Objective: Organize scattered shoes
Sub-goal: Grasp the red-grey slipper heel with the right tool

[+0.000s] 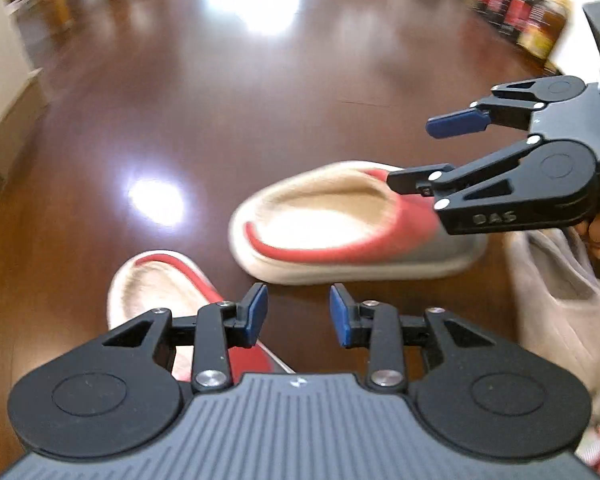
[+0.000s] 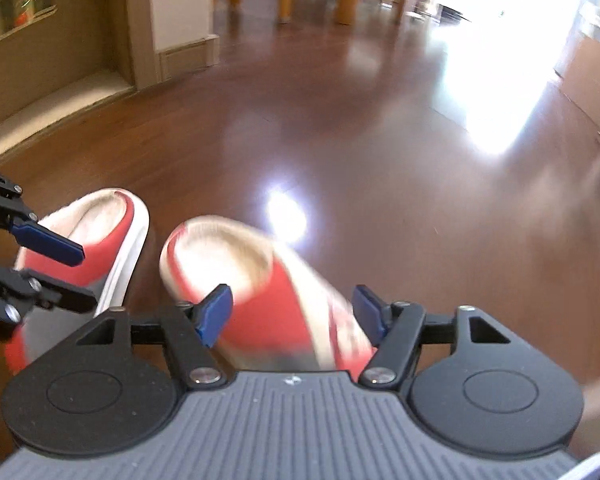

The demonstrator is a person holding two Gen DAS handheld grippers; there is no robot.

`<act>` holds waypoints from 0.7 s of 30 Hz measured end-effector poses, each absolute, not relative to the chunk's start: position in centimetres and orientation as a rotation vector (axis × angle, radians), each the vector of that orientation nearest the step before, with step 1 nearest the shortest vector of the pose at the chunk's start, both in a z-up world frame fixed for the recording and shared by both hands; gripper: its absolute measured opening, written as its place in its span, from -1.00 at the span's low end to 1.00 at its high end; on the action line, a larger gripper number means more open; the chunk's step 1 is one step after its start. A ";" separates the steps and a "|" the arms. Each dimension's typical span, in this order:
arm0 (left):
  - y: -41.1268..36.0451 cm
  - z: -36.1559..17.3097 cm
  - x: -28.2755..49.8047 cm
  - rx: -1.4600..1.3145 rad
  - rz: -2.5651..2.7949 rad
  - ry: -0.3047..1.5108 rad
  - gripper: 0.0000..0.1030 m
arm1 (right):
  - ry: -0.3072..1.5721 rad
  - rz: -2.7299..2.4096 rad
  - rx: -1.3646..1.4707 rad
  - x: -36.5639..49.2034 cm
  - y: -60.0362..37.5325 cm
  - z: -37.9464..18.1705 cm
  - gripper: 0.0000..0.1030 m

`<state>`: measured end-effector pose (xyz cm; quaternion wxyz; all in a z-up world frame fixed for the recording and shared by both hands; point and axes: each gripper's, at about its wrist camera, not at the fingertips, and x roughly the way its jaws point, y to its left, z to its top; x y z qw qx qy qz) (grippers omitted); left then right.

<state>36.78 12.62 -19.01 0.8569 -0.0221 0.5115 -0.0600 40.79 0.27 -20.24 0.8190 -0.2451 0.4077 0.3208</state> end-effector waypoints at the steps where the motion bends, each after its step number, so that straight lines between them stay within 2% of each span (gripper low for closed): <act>1: 13.2 -19.4 37.3 -0.072 -0.108 1.082 -0.20 | 0.887 0.699 -0.557 41.8 1.6 -20.9 -0.03; 3: 14.2 -20.0 37.7 -0.104 -0.076 1.095 -0.20 | 0.921 0.706 -0.653 42.8 4.1 -22.9 -0.06; 4: 14.7 -20.3 37.7 -0.115 -0.060 1.100 -0.20 | 0.931 0.701 -0.687 43.2 4.8 -23.7 -0.23; 5: 15.0 -20.5 37.6 -0.117 -0.054 1.104 -0.20 | 0.939 0.693 -0.719 43.1 5.2 -24.4 -0.53; 6: 15.2 -20.7 37.4 -0.115 -0.050 1.108 -0.20 | 0.928 0.646 -0.779 43.1 5.9 -25.6 -0.66; 8: 15.7 -20.7 36.6 -0.094 -0.050 1.114 -0.20 | 0.914 0.613 -0.768 43.2 6.1 -26.0 -0.67; 12: 15.6 -20.1 35.0 -0.086 -0.078 1.100 -0.19 | 0.947 0.504 -0.541 43.4 4.2 -24.4 -0.67; 17: 14.4 -18.3 31.8 -0.011 -0.131 1.052 -0.19 | 1.099 0.350 0.066 40.3 -3.4 -18.8 -0.68; 21: 13.5 -15.8 28.3 0.006 -0.195 1.017 -0.17 | 1.215 0.249 0.312 35.3 -7.0 -18.5 -0.68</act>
